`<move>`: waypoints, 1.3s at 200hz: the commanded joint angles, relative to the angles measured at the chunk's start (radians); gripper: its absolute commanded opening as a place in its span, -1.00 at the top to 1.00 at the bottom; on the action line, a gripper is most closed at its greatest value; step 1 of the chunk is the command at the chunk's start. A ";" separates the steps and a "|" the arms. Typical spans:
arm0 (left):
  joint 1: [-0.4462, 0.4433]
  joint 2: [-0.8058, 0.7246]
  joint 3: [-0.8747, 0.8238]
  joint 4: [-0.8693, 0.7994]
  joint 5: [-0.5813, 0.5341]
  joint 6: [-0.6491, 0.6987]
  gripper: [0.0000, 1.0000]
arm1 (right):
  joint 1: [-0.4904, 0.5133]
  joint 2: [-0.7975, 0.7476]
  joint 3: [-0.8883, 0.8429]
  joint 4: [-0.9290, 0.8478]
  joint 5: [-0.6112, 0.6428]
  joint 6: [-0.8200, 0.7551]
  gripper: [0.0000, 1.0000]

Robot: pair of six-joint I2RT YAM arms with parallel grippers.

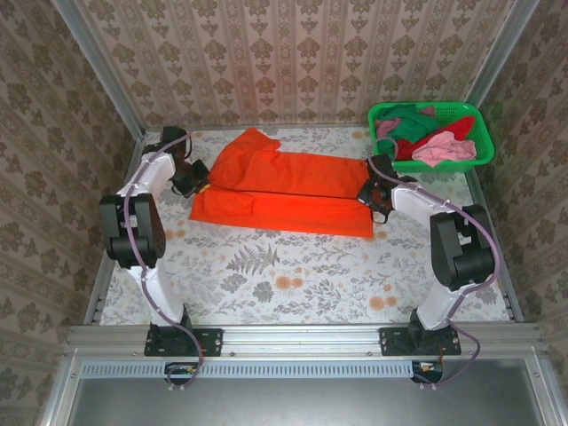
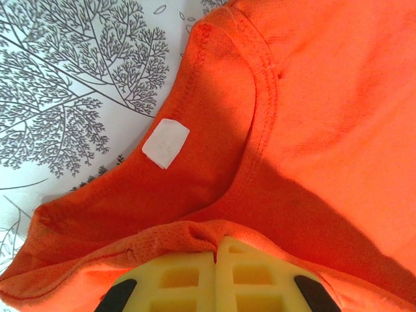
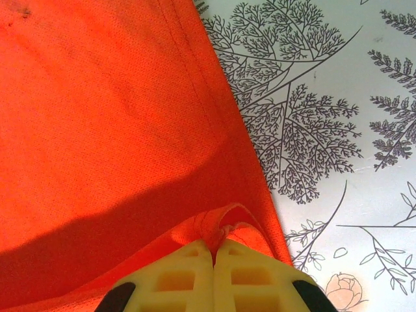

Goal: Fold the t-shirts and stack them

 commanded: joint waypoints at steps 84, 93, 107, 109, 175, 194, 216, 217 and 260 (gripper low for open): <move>-0.010 0.075 0.064 0.013 0.021 0.018 1.00 | -0.007 0.034 0.020 -0.003 0.003 -0.012 1.00; -0.011 0.081 0.071 0.014 0.021 0.018 1.00 | -0.007 0.036 0.020 -0.001 0.004 -0.009 1.00; -0.010 0.090 0.082 0.016 0.022 0.019 1.00 | -0.006 0.038 0.020 0.001 0.006 -0.003 1.00; -0.010 0.092 0.085 0.016 0.022 0.019 1.00 | -0.006 0.038 0.020 0.001 0.007 -0.002 1.00; -0.013 0.120 0.124 0.014 0.032 0.023 1.00 | -0.001 -0.054 -0.026 -0.020 0.092 0.048 1.00; -0.012 0.130 0.132 0.014 0.036 0.023 1.00 | -0.004 -0.082 -0.053 -0.021 0.120 0.082 1.00; -0.015 0.141 0.139 0.014 0.039 0.024 1.00 | -0.008 -0.069 -0.058 -0.006 0.104 0.093 1.00; -0.015 0.141 0.139 0.014 0.039 0.022 1.00 | -0.008 -0.067 -0.057 -0.006 0.102 0.094 1.00; -0.011 0.140 0.133 0.007 0.027 0.025 1.00 | -0.008 -0.015 -0.008 0.009 0.073 0.089 1.00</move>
